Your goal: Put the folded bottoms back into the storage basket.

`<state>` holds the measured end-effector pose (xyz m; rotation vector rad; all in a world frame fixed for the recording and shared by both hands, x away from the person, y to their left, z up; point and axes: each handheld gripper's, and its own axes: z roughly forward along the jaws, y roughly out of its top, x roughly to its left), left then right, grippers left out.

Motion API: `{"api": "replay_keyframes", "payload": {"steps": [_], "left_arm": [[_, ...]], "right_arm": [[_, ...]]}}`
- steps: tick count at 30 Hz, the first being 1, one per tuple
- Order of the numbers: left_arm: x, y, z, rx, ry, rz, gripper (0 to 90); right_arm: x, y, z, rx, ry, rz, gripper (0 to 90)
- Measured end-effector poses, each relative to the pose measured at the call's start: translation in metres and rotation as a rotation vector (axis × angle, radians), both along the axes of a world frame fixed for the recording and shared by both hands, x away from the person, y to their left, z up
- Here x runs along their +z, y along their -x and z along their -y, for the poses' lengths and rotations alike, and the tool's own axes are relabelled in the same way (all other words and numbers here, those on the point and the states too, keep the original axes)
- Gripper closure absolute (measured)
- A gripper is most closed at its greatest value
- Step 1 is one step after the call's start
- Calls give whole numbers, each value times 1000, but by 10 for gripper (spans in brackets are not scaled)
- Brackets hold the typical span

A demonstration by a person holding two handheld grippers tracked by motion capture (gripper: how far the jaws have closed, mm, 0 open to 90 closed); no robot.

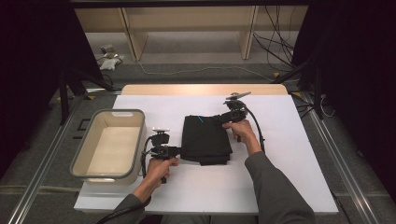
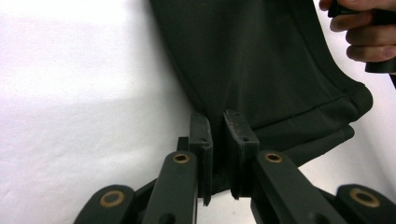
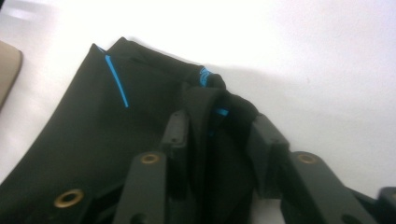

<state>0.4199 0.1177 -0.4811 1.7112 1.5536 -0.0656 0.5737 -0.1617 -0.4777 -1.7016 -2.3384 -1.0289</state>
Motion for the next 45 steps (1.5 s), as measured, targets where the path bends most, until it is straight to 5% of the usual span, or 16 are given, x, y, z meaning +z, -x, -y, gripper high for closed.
{"api": "replay_keyframes", "payload": {"steps": [8, 25, 36, 45], "left_arm": [[6, 2, 0, -11, 5, 27, 843], [35, 5, -9, -38, 38, 99, 846], [58, 7, -18, -58, 60, 150, 847], [37, 5, -22, -56, 10, 84, 842]], "right_arm": [[6, 4, 1, -7, -69, 31, 757], [42, 14, 4, -26, -182, 140, 765], [57, 18, 2, -33, -234, 167, 766], [30, 18, -16, -28, -90, 118, 761]]}}
